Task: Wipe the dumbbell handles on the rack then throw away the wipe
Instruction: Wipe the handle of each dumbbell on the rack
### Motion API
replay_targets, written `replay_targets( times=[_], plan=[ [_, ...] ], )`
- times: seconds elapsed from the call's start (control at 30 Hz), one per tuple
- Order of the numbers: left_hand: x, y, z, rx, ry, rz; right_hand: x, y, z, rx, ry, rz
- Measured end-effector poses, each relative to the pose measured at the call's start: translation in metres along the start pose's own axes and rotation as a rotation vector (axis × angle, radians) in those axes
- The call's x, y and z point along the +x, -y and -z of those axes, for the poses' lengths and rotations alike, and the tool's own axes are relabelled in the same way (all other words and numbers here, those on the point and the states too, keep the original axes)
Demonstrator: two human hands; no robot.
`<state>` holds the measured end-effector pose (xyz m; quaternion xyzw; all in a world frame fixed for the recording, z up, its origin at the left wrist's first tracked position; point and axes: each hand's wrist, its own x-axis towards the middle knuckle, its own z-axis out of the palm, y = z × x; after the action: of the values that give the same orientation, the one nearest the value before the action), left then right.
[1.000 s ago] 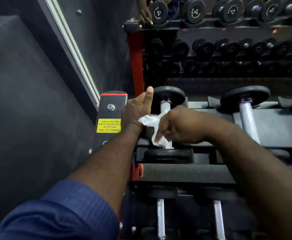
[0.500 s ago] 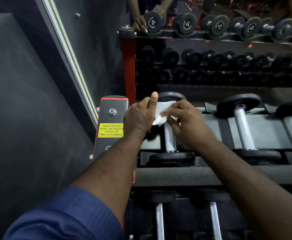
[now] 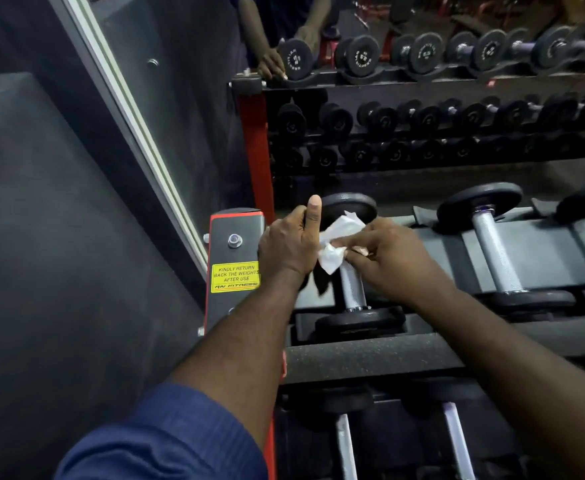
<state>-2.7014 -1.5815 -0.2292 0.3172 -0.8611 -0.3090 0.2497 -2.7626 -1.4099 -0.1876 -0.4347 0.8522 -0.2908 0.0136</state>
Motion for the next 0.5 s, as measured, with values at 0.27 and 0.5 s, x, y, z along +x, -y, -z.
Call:
replay_targets(
  times=[0.27,0.5],
  plan=[
    [-0.002,-0.001,0.001,0.0,0.001,0.009,-0.006,-0.002,-0.016,0.209,-0.102,-0.092],
    [-0.001,-0.007,0.0,-0.024,0.05,0.064,-0.032,-0.009,0.023,0.277,0.352,-0.171]
  ],
)
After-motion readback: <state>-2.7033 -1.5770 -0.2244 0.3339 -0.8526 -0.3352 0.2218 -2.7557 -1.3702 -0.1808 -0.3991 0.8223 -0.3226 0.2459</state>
